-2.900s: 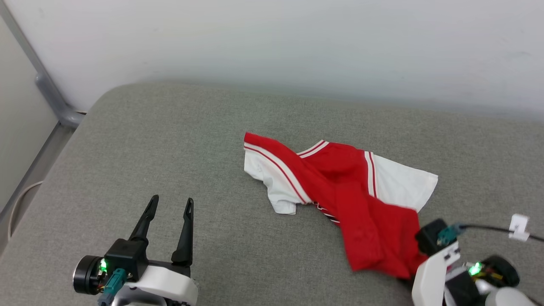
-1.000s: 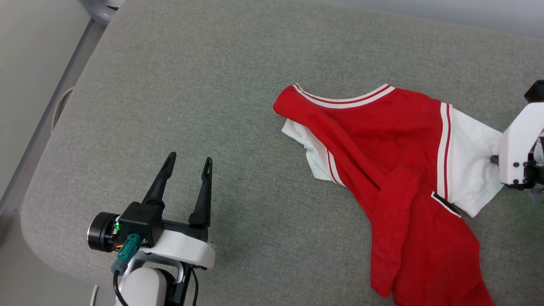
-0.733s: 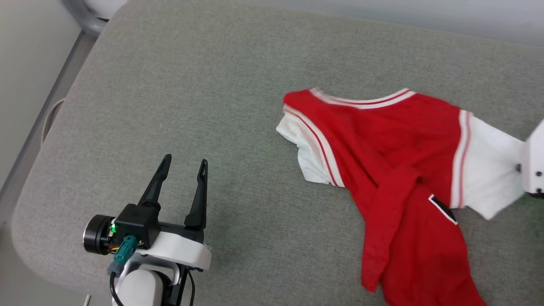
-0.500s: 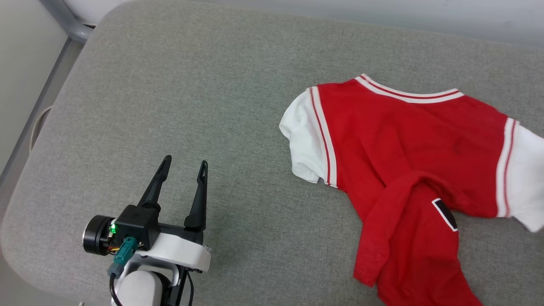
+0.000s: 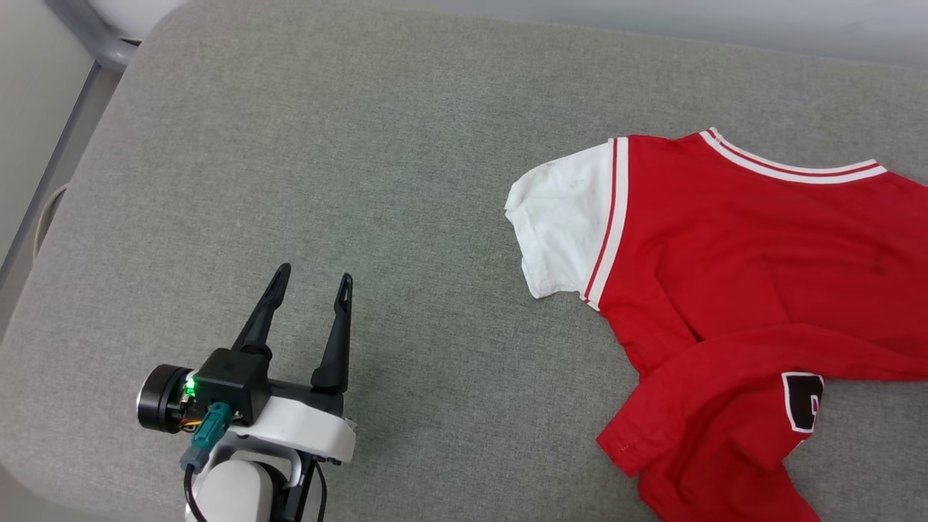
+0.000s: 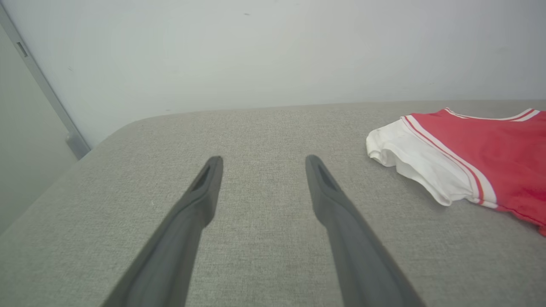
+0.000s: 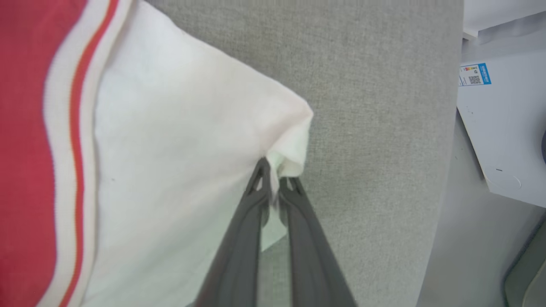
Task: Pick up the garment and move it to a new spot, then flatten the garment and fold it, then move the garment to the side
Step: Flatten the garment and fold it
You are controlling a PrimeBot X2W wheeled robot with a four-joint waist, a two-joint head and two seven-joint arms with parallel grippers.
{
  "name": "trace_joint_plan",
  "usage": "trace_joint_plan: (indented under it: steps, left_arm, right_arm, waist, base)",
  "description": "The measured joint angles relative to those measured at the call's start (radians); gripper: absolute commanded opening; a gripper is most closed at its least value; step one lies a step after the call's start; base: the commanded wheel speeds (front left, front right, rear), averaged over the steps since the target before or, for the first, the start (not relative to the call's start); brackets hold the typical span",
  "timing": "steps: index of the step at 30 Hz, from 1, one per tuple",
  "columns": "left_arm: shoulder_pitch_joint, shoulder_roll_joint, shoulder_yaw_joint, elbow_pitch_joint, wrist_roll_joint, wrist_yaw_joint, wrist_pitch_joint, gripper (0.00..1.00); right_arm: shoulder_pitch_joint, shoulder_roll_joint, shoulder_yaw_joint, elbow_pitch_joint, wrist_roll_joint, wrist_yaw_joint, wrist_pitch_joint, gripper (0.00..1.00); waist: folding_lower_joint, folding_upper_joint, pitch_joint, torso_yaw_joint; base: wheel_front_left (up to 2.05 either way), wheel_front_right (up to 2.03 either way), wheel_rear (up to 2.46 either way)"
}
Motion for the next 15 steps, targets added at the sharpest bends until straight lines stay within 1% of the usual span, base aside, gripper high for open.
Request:
trace_joint_plan:
  steps: [4, 7, 12, 15]
  left_arm:
    - [-0.002, 0.000, 0.005, 0.001, 0.002, 0.001, 0.000, 1.00]
    - [-0.004, 0.002, 0.013, 0.000, 0.003, 0.001, 0.000, 1.00]
    - [-0.002, 0.002, 0.033, 0.001, -0.015, 0.001, 0.000, 1.00]
    - [0.005, 0.000, 0.048, 0.001, -0.028, 0.001, 0.000, 1.00]
  right_arm:
    - [-0.005, 0.038, -0.012, 0.008, -0.013, 0.000, -0.068, 1.00]
    - [-0.016, 0.062, -0.001, -0.003, -0.037, 0.000, -0.142, 1.00]
    - [-0.019, 0.128, 0.030, -0.066, 0.017, 0.000, -0.286, 1.00]
    - [0.002, 0.152, 0.061, -0.127, 0.058, 0.000, -0.387, 1.00]
  waist:
    - [0.0000, 0.0000, -0.011, -0.014]
    - [0.0000, 0.0000, -0.026, -0.029]
    - [0.0000, 0.0000, -0.071, -0.063]
    - [-0.0001, 0.0000, -0.103, -0.091]
  base:
    - [0.00, 0.00, 0.00]
    - [0.00, 0.00, 0.00]
    - [0.00, 0.00, 0.00]
    - [0.00, 0.00, 0.00]
